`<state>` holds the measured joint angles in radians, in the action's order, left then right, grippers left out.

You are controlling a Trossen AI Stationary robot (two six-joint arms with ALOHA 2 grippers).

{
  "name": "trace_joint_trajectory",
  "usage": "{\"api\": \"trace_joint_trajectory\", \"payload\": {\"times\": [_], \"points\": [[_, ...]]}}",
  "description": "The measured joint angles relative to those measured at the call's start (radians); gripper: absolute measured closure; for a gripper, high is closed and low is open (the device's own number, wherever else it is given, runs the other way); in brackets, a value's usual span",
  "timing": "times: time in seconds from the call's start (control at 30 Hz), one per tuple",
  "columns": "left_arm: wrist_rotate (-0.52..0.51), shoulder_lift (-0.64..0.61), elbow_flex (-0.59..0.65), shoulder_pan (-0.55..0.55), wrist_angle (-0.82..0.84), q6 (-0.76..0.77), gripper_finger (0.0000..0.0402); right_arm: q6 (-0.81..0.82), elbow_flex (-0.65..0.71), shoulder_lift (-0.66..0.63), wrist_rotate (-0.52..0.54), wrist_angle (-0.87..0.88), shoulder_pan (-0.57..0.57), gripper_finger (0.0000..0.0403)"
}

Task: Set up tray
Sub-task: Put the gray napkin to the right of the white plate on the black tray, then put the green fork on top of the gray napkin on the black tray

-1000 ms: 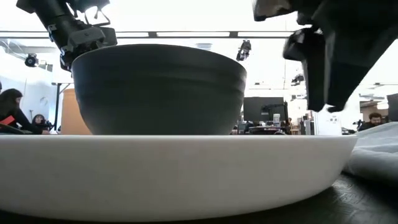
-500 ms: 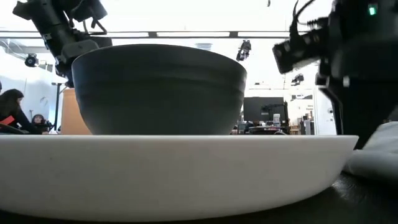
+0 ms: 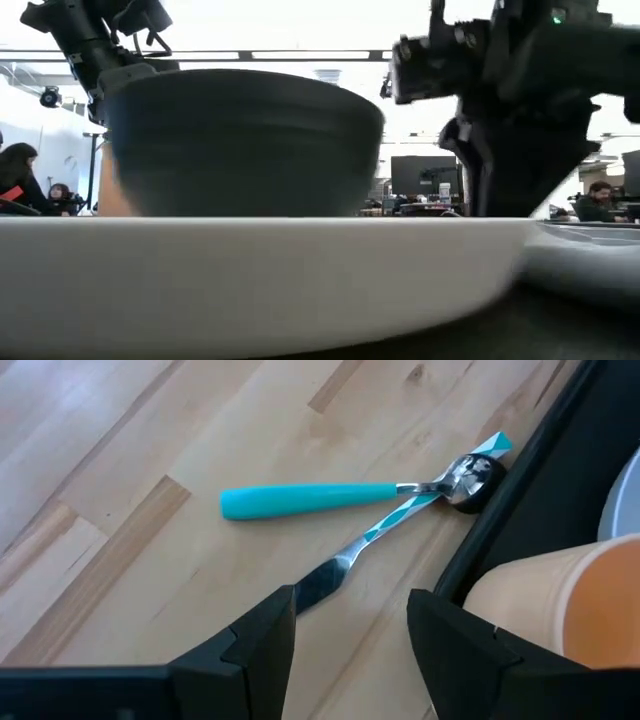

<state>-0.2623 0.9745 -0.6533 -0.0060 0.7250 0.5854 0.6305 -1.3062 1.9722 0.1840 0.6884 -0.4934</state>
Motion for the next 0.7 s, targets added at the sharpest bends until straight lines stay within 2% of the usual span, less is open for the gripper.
{"api": "trace_joint_trajectory", "payload": {"times": [0.13,0.27,0.4,0.53,0.7], "points": [[0.000,0.000,0.000,0.000,0.000,0.000,0.0228,-0.004,-0.012,0.000,-0.001,0.031,-0.001,0.0311],[0.000,0.000,0.000,0.000,0.000,0.000,0.0228,0.133,-0.028,0.000,0.005,0.184,-0.001,0.0303],[0.000,0.000,0.000,0.000,-0.003,0.000,0.0228,0.257,-0.040,-0.009,0.054,0.226,0.010,0.0292],[0.000,0.000,-0.001,0.000,-0.005,0.000,0.0228,0.321,-0.053,-0.057,0.084,0.229,0.075,0.0287],[0.001,0.000,-0.001,0.000,-0.016,-0.011,0.0228,0.324,-0.050,-0.132,0.109,0.247,0.229,0.0287]]}}
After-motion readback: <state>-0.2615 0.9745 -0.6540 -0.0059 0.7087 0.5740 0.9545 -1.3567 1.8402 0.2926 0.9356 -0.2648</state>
